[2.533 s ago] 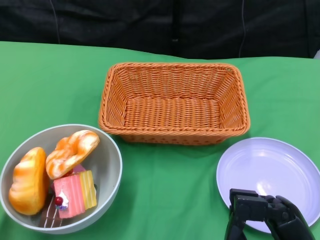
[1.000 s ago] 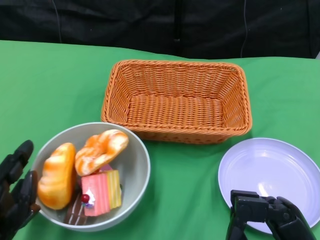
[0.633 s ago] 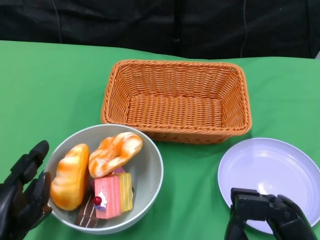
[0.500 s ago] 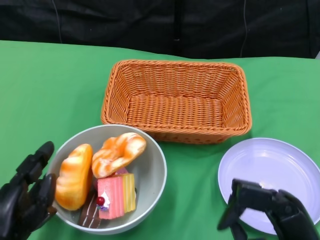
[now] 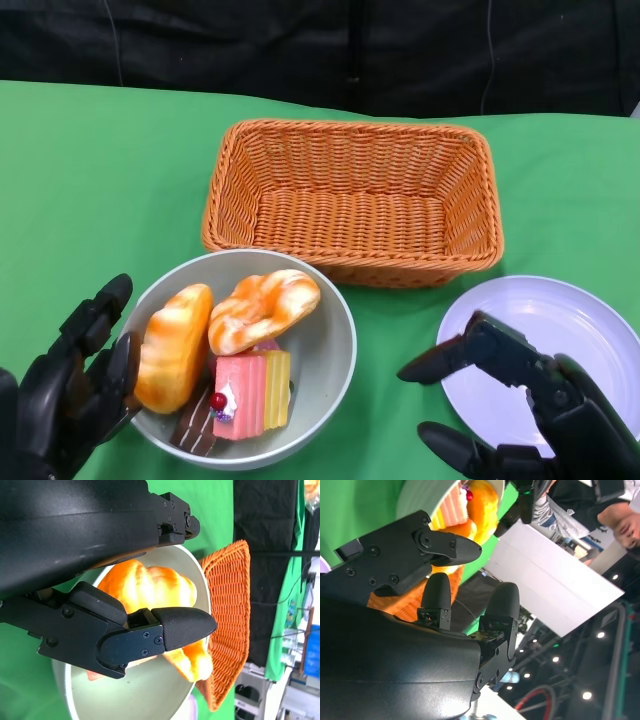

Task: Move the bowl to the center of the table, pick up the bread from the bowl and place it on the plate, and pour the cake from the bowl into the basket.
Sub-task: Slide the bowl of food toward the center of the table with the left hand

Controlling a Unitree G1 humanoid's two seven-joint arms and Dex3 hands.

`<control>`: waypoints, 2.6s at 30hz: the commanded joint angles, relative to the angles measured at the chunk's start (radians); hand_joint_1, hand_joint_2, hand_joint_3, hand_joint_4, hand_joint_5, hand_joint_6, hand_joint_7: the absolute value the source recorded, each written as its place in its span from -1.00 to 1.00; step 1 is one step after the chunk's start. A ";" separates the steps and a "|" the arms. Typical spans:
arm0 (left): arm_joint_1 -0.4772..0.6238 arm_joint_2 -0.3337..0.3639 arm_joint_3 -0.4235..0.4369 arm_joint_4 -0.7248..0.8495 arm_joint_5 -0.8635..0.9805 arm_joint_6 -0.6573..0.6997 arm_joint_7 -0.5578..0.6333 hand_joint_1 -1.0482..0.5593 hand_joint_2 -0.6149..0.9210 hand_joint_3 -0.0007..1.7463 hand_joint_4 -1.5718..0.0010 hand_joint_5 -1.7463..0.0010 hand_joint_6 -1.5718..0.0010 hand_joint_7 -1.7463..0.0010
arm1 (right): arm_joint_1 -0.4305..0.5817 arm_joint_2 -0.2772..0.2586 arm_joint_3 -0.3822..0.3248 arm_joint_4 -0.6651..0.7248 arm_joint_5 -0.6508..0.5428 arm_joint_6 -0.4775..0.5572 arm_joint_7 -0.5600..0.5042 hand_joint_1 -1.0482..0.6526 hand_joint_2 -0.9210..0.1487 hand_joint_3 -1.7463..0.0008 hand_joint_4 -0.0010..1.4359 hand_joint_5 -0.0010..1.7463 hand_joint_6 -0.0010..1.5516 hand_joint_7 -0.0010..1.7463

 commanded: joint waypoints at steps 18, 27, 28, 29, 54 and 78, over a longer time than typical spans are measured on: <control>-0.010 -0.094 -0.035 -0.060 0.001 0.075 0.052 -0.76 1.00 -0.09 1.00 1.00 1.00 1.00 | -0.122 -0.013 0.012 -0.039 -0.163 0.044 -0.028 -0.23 -0.87 0.82 -1.00 0.64 -0.99 0.38; -0.018 -0.100 -0.050 -0.042 0.009 0.073 0.055 -0.75 1.00 -0.09 1.00 1.00 1.00 1.00 | -0.159 -0.011 0.022 -0.061 -0.228 0.099 -0.051 -0.27 -0.90 0.92 -1.00 0.43 -1.00 0.23; -0.018 -0.100 -0.050 -0.041 0.009 0.073 0.055 -0.75 1.00 -0.09 1.00 1.00 1.00 1.00 | -0.159 -0.012 0.023 -0.061 -0.229 0.100 -0.052 -0.27 -0.90 0.92 -1.00 0.42 -1.00 0.23; -0.018 -0.100 -0.050 -0.041 0.009 0.073 0.055 -0.75 1.00 -0.09 1.00 1.00 1.00 1.00 | -0.159 -0.013 0.023 -0.062 -0.230 0.101 -0.053 -0.27 -0.90 0.92 -1.00 0.42 -1.00 0.23; -0.046 -0.130 -0.096 0.001 0.052 0.063 0.066 -0.77 1.00 -0.11 0.99 0.99 1.00 1.00 | -0.266 -0.018 0.052 -0.036 -0.374 0.224 -0.143 -0.22 -0.78 1.00 -1.00 0.07 -1.00 -0.02; -0.044 -0.130 -0.147 0.030 0.080 0.040 0.049 -0.79 1.00 -0.14 0.96 0.97 1.00 1.00 | -0.350 -0.084 0.110 0.014 -0.451 0.370 -0.082 -0.08 -0.61 1.00 -1.00 -0.06 -1.00 -0.16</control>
